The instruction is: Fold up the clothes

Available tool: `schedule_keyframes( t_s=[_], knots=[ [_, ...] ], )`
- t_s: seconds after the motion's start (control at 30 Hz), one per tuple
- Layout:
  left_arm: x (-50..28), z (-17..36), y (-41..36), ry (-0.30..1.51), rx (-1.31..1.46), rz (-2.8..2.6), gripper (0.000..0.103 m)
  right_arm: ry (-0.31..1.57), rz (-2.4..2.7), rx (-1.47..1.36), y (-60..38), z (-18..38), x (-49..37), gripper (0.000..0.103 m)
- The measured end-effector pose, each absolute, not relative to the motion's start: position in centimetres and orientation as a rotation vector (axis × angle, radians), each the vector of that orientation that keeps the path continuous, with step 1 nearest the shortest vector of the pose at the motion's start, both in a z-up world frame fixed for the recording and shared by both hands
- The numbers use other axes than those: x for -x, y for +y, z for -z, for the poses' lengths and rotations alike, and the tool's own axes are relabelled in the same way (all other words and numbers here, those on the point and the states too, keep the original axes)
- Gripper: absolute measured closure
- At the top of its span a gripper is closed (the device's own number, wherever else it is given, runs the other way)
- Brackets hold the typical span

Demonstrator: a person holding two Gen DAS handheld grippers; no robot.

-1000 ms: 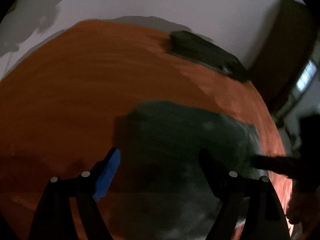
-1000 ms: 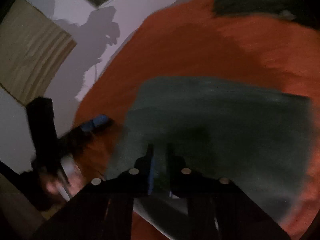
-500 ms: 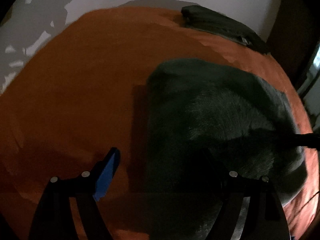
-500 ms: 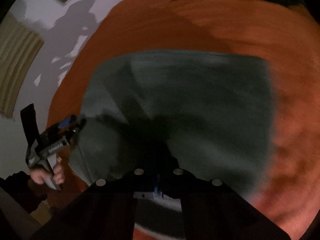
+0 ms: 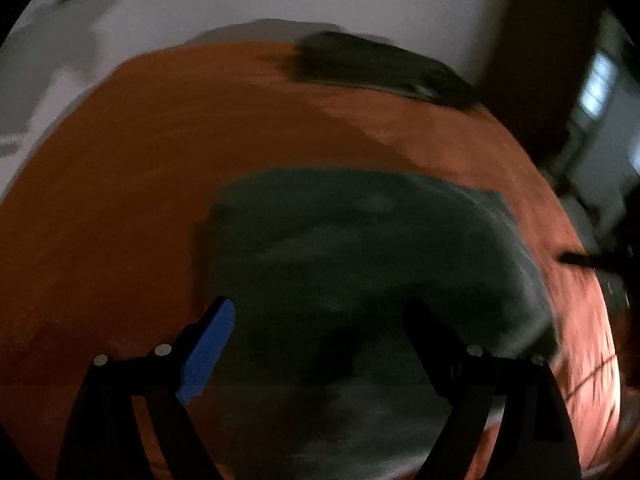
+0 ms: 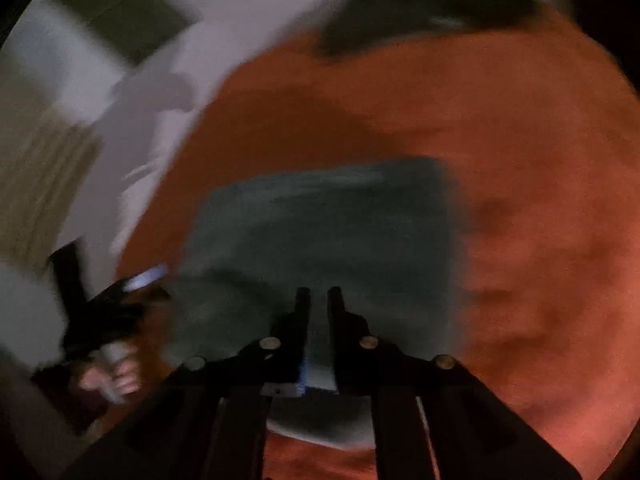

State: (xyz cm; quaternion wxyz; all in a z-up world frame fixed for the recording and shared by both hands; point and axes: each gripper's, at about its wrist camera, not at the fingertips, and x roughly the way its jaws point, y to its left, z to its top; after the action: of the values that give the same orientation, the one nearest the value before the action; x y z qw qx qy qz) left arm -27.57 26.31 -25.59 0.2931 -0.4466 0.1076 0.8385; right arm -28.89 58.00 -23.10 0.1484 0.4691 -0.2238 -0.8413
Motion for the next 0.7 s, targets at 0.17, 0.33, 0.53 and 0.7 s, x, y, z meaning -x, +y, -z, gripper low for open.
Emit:
schedule_keyframes(
  t_s=[0.17, 0.33, 0.53, 0.7],
  knots=[
    [26.6, 28.9, 26.0, 0.433, 1.282, -2.143, 0.015, -0.472, 2.262, -1.435, 50.9, 24.7, 29.7, 0.089],
    [25.8, 27.4, 21.0, 0.406, 1.254, -2.179, 0.015, -0.622, 2.291, -1.466, 54.1, 26.2, 28.0, 0.089],
    [31.0, 22.7, 24.0, -0.009, 1.259, -1.974, 0.015, -0.773, 2.366, -1.467, 58.6, 25.9, 25.9, 0.088],
    [35.1, 22.6, 34.3, -0.117, 1.4, -1.895, 0.015, -0.771, 2.378, -1.469, 58.8, 25.3, 24.3, 0.088]
  ],
)
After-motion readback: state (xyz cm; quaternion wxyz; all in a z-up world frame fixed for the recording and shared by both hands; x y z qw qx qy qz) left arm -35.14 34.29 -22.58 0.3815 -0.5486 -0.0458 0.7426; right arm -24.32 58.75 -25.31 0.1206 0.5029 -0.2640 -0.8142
